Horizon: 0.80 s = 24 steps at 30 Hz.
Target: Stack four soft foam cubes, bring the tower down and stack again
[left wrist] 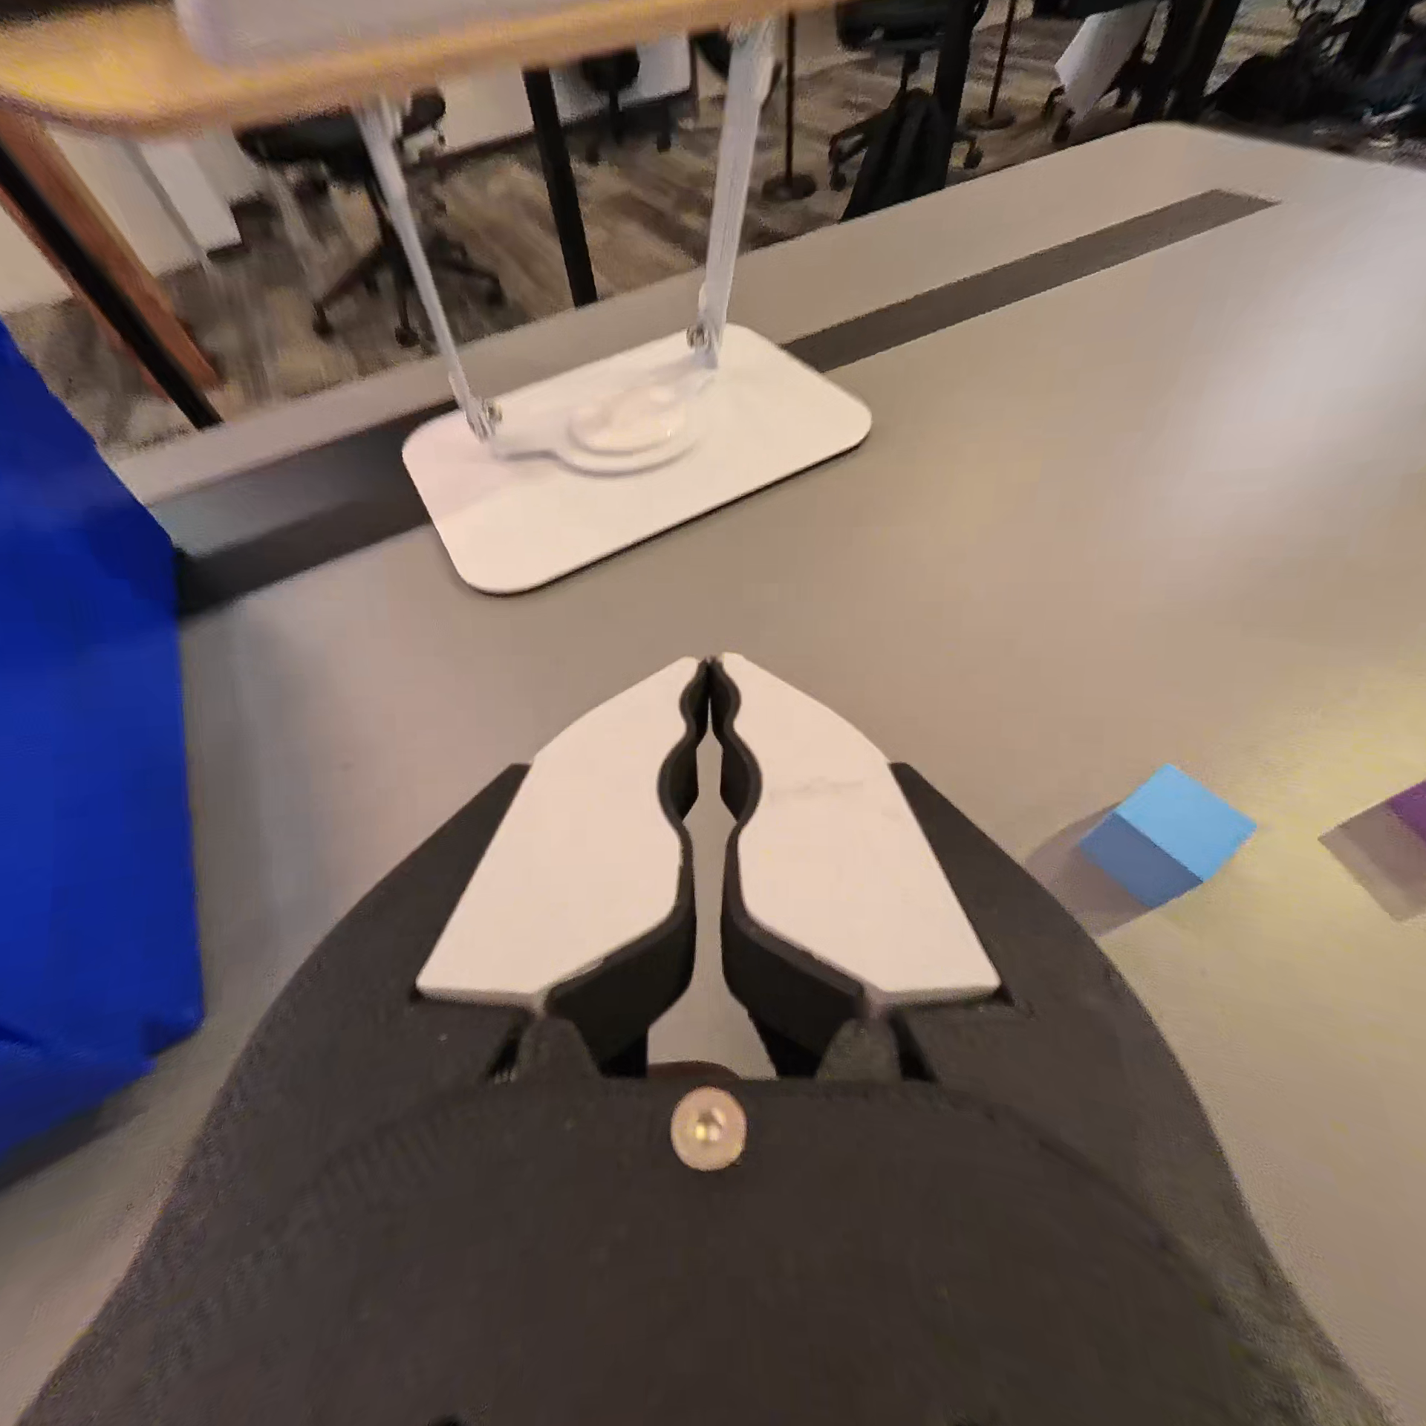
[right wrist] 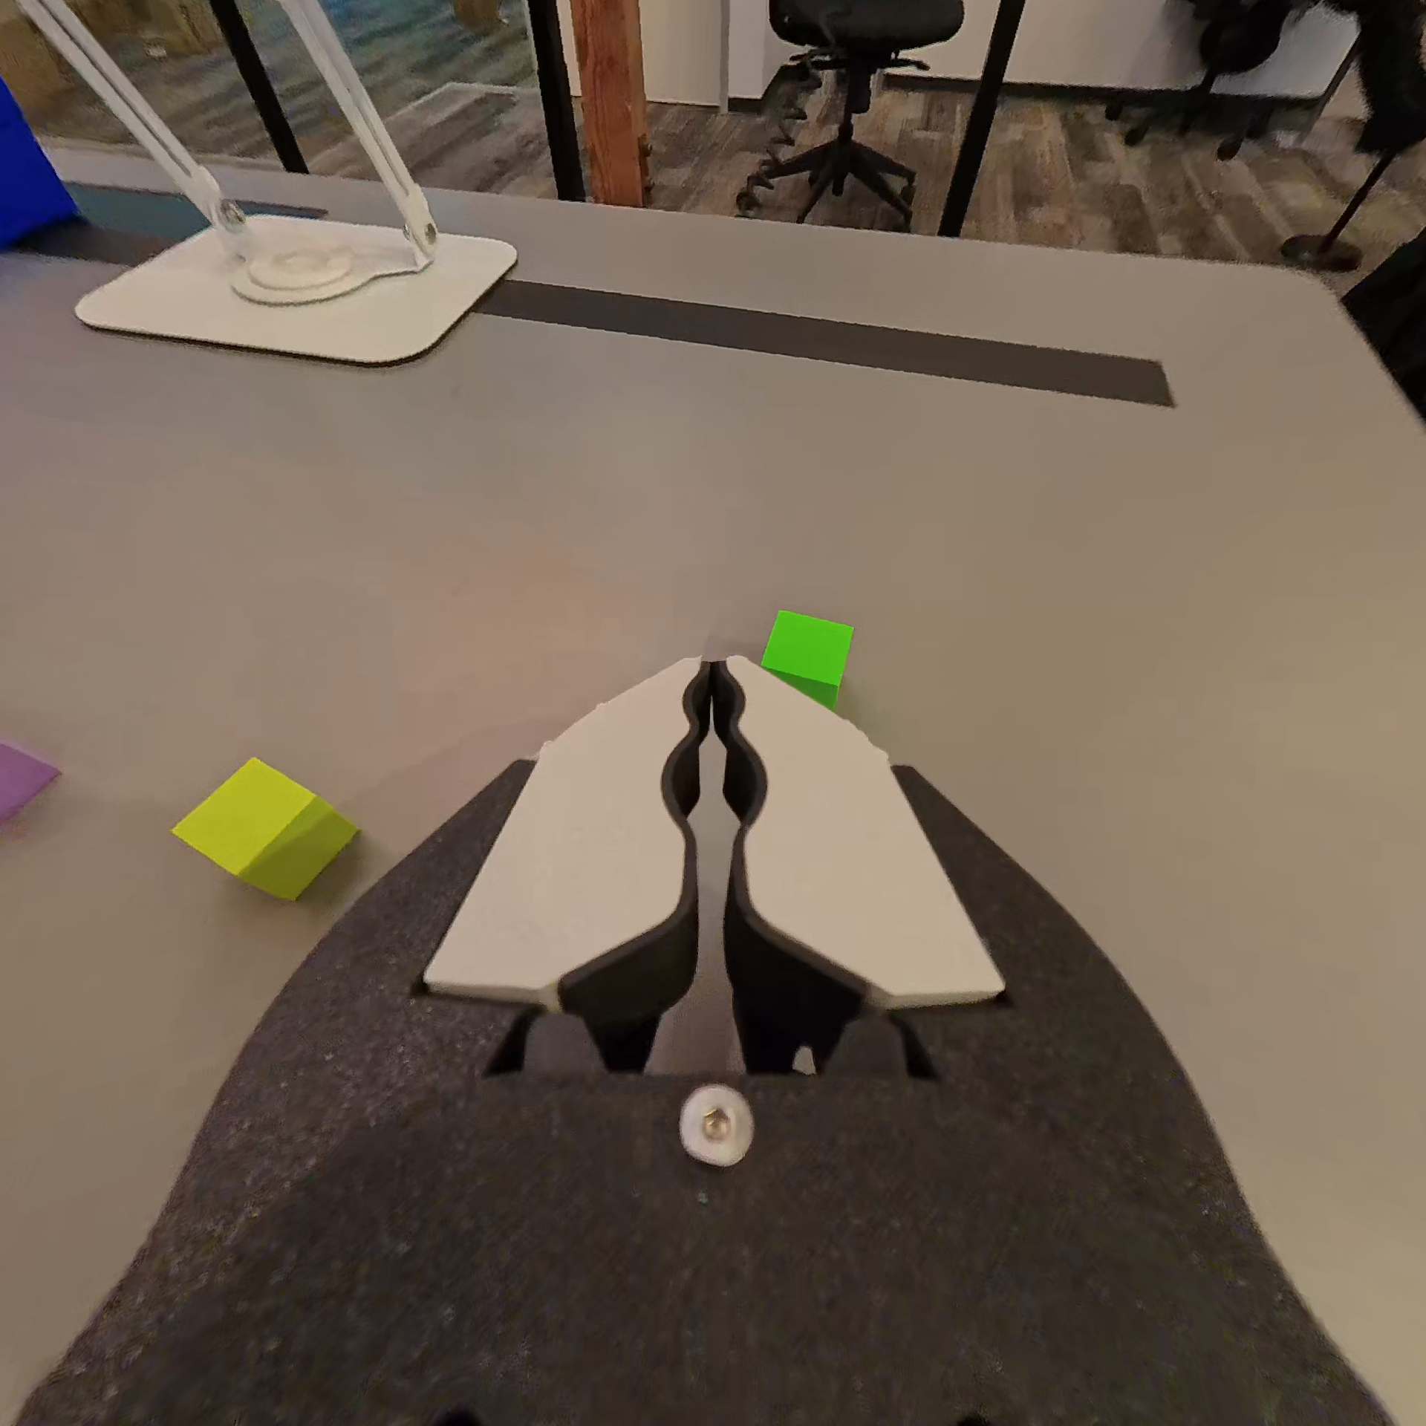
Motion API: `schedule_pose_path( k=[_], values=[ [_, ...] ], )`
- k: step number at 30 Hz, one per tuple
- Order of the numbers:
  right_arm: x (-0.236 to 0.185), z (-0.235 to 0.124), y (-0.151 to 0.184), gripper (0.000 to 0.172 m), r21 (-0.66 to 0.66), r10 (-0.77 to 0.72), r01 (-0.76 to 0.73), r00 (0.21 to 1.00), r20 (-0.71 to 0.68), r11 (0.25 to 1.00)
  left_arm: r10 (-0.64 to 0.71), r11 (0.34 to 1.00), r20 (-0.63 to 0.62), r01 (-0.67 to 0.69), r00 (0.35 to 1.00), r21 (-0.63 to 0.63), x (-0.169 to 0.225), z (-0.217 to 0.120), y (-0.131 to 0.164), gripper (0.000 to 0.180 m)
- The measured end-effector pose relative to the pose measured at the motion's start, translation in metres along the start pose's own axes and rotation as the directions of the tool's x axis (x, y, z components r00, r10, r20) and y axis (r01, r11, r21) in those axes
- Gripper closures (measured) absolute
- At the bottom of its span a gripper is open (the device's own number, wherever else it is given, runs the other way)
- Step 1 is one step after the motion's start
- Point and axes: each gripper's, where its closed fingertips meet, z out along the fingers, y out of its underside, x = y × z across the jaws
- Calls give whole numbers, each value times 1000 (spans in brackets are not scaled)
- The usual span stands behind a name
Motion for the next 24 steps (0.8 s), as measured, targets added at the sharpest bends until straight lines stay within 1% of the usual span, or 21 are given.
schedule_pose_path(
  k=[2, 4, 7, 10, 12, 15, 16, 20, 21, 24],
  values=[
    [-4, 2, 2, 172, -19, -41, 41, 999, 0, 999, 22, 999, 0, -22, 1000, 33, 3, -3, -6, 180],
    [-4, 2, 2, 170, -18, -47, 47, 999, -5, 999, 40, 999, 3, -40, 999, 14, 5, 1, -2, 180],
    [-2, 1, 1, 168, -5, -34, 34, 999, -7, 999, 35, 999, -12, -35, 999, 18, 4, 5, 0, 180],
    [4, -1, 1, 164, 0, -55, 55, 997, -51, 998, 151, 988, 51, -151, 987, 15, -8, 4, -2, 180],
    [5, 0, 2, 161, -14, -56, 56, 997, -58, 998, 184, 982, 61, -186, 981, 20, -12, 3, -3, 180],
    [10, 2, 4, 157, -30, -49, 47, 995, -81, 998, 142, 990, 14, -142, 990, 16, -9, 6, 3, 180],
    [11, 4, 5, 154, -42, -47, 44, 995, -85, 998, 147, 989, 12, -148, 989, 18, -9, 6, 2, 180],
    [18, 12, 13, 133, -117, -42, 28, 992, -121, 993, 160, 987, -5, -160, 987, 20, -5, 5, 1, 180],
    [19, 15, 14, 130, -134, -45, 29, 991, -124, 991, 159, 987, -8, -159, 987, 16, -5, 5, 2, 180],
    [22, 24, 15, 128, -171, -55, 29, 987, -150, 985, 146, 989, -21, -146, 989, 19, -3, 5, 3, 180]
  ],
)
